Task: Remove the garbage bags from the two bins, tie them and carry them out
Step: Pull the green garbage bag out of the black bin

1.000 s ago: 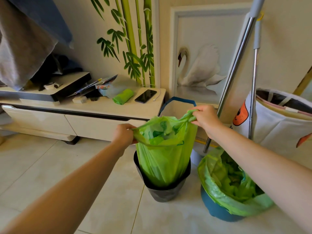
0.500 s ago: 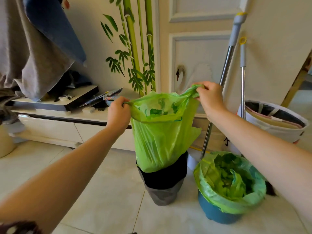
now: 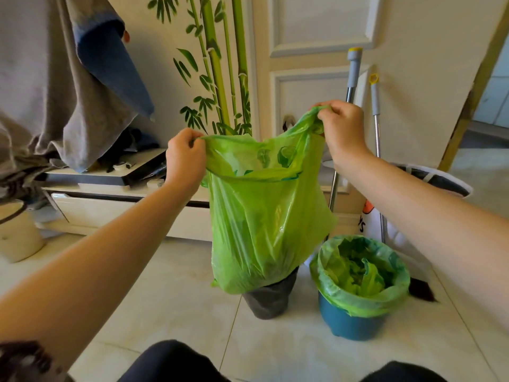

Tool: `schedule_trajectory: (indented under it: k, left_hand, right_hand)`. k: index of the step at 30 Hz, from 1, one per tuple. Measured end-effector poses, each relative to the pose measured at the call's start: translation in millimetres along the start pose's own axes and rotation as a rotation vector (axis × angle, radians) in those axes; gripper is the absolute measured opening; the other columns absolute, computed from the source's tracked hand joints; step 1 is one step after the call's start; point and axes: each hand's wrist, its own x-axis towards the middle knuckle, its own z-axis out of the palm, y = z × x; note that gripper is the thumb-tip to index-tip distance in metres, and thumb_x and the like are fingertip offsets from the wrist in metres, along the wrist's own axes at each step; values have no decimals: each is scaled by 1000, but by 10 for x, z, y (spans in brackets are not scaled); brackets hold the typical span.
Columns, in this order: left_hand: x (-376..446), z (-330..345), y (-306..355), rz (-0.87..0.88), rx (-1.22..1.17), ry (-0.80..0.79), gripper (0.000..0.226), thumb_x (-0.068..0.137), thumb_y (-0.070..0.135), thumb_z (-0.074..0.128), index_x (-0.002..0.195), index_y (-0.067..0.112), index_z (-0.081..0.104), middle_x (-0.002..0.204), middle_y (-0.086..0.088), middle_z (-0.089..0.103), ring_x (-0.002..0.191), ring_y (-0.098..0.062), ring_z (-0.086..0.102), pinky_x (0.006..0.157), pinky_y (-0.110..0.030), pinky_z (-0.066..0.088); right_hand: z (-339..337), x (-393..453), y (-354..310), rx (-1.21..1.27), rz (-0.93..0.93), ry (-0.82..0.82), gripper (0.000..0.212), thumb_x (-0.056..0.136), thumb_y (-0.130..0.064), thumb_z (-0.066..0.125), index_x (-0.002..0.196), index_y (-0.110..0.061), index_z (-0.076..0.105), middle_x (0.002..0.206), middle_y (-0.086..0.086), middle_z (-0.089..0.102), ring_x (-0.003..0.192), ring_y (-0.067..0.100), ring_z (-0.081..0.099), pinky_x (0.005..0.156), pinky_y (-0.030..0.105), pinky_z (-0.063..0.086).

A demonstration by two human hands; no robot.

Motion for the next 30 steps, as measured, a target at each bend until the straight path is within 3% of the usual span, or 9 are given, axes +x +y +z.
schedule_trajectory:
  k: [3, 7, 11, 15, 19, 21, 23, 27, 30]
  left_hand:
    - [-136, -66, -18, -8, 24, -32, 22, 92, 8, 41, 83, 13, 60, 68, 4, 49, 61, -10, 44, 56, -25, 41]
    - [-350, -77, -174, -34, 73, -102, 21, 91, 11, 44, 82, 7, 62, 67, 0, 49, 62, -12, 43, 58, -25, 40]
    - [-591, -49, -530, -108, 158, -198, 20, 84, 12, 49, 65, 9, 57, 61, -5, 44, 58, -16, 39, 56, -28, 33]
    - [-803, 2, -974, -259, 266, -319, 22, 84, 11, 51, 62, 7, 55, 59, -7, 43, 56, -19, 41, 53, -26, 35]
    - [-903, 16, -1433, -367, 341, -359, 25, 83, 13, 52, 67, -3, 62, 58, -12, 53, 53, -25, 52, 58, -31, 46]
    - [-917, 27, -1628, -415, 368, -336, 25, 83, 13, 52, 75, -6, 66, 59, -12, 56, 49, -25, 55, 55, -26, 45]
    - [-910, 41, -1794, -474, 360, -287, 26, 84, 13, 50, 79, -7, 65, 60, -12, 55, 49, -25, 56, 55, -27, 46]
    - [-850, 50, -2128, -562, 301, -202, 27, 82, 13, 49, 83, -9, 64, 64, -13, 56, 55, -28, 56, 71, -44, 58]
    - [-838, 50, -2345, -622, 285, -238, 21, 83, 8, 50, 80, -5, 66, 67, -13, 59, 59, -27, 59, 76, -47, 60]
  right_hand:
    - [-65, -196, -26, -19, -5, -10, 16, 72, -6, 48, 59, -3, 58, 61, 13, 48, 63, 24, 47, 57, 36, 40]
    - [-196, -479, 45, -112, 22, -33, 29, 68, -15, 48, 45, -17, 31, 46, -5, 23, 51, 16, 25, 53, 30, 22]
    - [-311, -778, 390, -257, 157, -109, 35, 65, -26, 53, 58, 8, 47, 60, 13, 33, 60, 22, 34, 56, 35, 31]
    - [-417, -1065, 813, -414, 323, -205, 31, 79, -13, 54, 54, -6, 37, 55, 9, 25, 49, 16, 29, 50, 25, 26]
    - [-484, -1195, 1270, -485, 529, -262, 28, 79, -13, 54, 54, -9, 40, 54, 11, 35, 48, 23, 47, 54, 24, 45]
    - [-488, -1208, 1463, -474, 623, -257, 24, 82, -10, 53, 59, -8, 50, 61, 14, 51, 59, 31, 64, 61, 37, 59]
    - [-471, -1246, 1605, -432, 709, -247, 18, 85, -8, 52, 68, -5, 58, 76, 18, 62, 73, 33, 72, 66, 47, 61]
    - [-446, -1297, 1901, -421, 773, -215, 16, 87, -4, 50, 79, 0, 63, 85, 20, 65, 76, 31, 72, 66, 46, 61]
    - [-418, -1346, 2048, -530, 763, -288, 19, 87, -3, 51, 92, 7, 67, 90, 25, 68, 77, 32, 72, 68, 47, 61]
